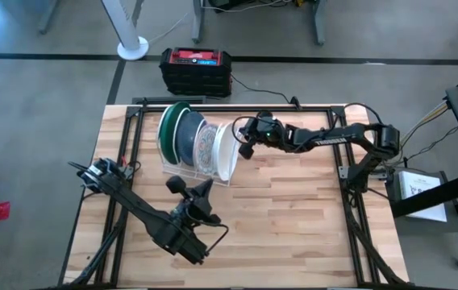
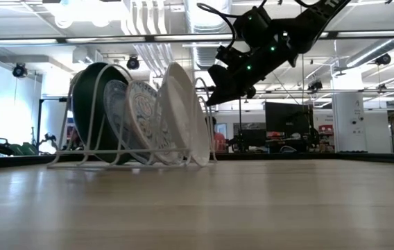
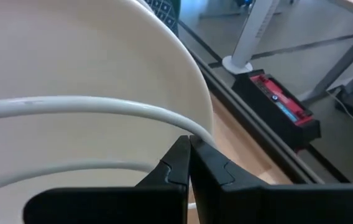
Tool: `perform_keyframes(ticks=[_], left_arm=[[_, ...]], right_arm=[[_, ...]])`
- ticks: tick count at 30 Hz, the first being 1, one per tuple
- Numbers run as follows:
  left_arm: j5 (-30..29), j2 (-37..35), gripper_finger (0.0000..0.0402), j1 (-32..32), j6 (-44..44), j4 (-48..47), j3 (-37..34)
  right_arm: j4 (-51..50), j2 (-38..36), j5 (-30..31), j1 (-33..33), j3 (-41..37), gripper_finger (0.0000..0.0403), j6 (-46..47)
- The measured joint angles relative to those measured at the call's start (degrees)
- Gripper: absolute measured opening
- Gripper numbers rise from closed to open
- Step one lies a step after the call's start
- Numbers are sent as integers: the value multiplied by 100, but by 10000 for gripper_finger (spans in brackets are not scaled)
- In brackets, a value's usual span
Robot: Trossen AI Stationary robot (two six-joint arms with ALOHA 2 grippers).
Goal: Sort dishes
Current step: Move the dish rack
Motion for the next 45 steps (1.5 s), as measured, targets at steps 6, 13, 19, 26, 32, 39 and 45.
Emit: perform_keyframes(ticks=[6, 13, 19, 26, 32, 39, 45], left_arm=[[-402, -71, 0, 0, 42, -2, 0], [-619, -122, 0, 16, 186, -1, 0], [-624, -122, 0, 50, 188, -1, 0], [-624, -122, 0, 94, 182, -1, 0], [-763, -122, 0, 130, 127, 1, 0], [-983, -298, 0, 242, 240, 4, 124], [-1003, -741, 0, 463, 715, 3, -144]], right_arm=[[171, 1, -125, -171, 0, 0, -114], [248, 0, -179, -345, 0, 0, -233], [270, -1, -282, -446, 0, 0, -302], [289, -1, -295, -522, 0, 0, -463], [375, -1, -282, -623, 0, 0, -566], [-204, -104, -54, -623, 0, 0, -625], [-1068, -561, -210, -582, -127, 0, -421]])
